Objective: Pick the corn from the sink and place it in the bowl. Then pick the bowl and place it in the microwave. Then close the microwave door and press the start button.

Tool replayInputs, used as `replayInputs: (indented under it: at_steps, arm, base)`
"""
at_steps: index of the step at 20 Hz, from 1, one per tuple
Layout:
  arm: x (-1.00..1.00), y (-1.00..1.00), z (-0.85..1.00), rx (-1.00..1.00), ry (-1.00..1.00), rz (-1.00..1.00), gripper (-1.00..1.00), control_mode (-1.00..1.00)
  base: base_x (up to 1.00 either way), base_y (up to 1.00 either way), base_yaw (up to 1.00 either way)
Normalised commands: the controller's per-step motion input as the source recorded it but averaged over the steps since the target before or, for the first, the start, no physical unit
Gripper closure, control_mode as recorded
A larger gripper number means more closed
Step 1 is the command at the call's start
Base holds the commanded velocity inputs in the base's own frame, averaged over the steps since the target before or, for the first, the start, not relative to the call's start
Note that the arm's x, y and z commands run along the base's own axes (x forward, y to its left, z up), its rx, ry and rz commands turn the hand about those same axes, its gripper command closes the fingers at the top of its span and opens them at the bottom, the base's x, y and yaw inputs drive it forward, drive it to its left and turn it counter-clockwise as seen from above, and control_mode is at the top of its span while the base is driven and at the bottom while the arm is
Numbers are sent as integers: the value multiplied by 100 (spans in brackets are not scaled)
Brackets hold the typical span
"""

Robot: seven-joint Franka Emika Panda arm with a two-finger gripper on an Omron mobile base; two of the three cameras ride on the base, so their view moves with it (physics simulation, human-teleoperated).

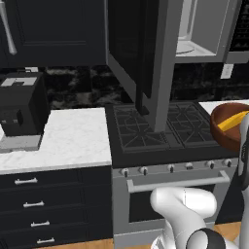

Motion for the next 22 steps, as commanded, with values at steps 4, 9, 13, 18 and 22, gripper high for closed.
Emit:
replayInputs:
  at_steps: [4,9,13,18,22]
  arm:
    - [0,0,0,0,0,0,100,100]
    - [0,0,0,0,0,0,100,100]
    - [0,0,0,0,0,0,100,100]
    - [0,0,0,0,0,0,100,100]
    - [0,0,0,0,0,0,100,100]
  base:
    - [40,-29,3]
    - [54,-11,2]
    - [47,-4,0]
    - [49,0,0]
    - [56,0,0]
